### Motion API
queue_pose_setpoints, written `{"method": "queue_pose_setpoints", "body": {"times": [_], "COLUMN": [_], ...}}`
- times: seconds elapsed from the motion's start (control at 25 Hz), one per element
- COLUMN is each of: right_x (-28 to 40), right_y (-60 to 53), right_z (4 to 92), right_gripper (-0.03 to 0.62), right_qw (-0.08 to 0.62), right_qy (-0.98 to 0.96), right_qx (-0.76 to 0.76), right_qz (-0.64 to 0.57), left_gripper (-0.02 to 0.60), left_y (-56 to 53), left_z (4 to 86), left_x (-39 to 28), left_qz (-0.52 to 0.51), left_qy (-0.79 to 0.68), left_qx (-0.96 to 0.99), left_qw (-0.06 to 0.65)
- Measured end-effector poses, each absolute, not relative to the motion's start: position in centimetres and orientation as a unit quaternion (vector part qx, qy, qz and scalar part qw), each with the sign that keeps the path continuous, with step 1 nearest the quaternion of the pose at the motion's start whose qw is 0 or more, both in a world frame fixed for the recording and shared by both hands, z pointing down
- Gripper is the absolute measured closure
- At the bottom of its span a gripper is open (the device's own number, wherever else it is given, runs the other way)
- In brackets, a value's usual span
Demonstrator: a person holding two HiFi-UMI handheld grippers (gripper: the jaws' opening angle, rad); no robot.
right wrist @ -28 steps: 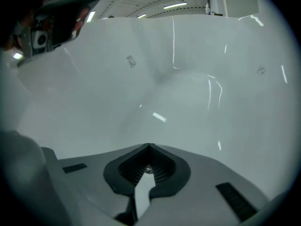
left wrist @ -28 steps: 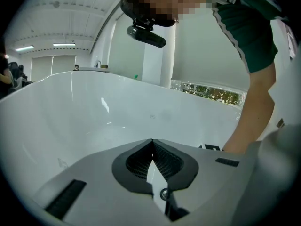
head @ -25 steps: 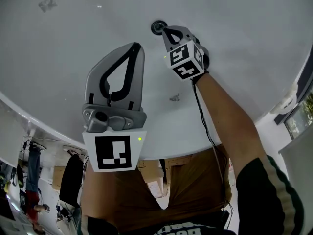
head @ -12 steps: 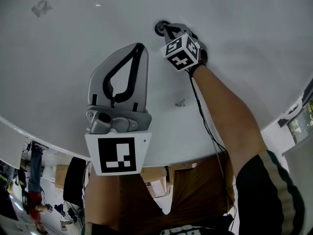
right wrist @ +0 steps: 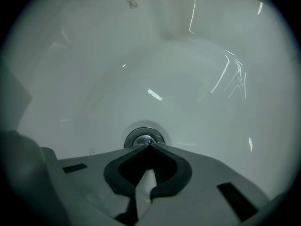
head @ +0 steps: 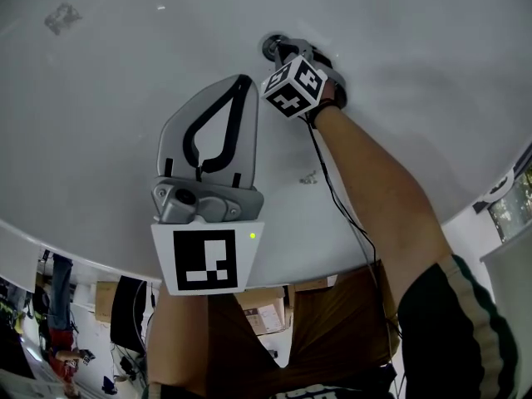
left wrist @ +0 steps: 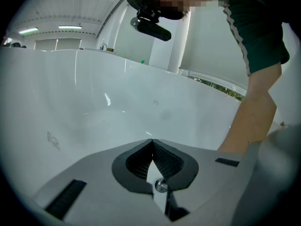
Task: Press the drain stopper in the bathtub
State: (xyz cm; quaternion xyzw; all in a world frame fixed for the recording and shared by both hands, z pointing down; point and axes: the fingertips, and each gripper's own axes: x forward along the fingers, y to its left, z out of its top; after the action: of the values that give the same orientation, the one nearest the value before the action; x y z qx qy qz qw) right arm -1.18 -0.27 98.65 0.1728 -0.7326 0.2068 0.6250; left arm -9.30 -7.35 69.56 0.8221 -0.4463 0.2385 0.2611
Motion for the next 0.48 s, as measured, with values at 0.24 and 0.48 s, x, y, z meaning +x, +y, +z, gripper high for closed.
{"method": "queue_pose_setpoints", "body": {"times": [0.24, 0.48], "right_x": [-1.5, -1.3], "right_y": [0.1, -0.1], "right_z": [98.7, 99.0], "right_gripper": [0.588, 0.587], "right_qw": [0.645, 0.643], "right_qy": [-0.725, -0.73], "right_qx": [0.144, 0.138], "right_qz": [0.193, 0.184], "left_gripper": [0.572, 0.572], "left_y": [-7.1, -6.3], "left_z": [70.9, 72.5], "left_x": [-9.9, -9.6], "left_qz": [0.251, 0.26], "left_qy": [-0.446, -0.438], "left_qx": [0.819, 0.817], "left_qw": [0.261, 0.272]}}
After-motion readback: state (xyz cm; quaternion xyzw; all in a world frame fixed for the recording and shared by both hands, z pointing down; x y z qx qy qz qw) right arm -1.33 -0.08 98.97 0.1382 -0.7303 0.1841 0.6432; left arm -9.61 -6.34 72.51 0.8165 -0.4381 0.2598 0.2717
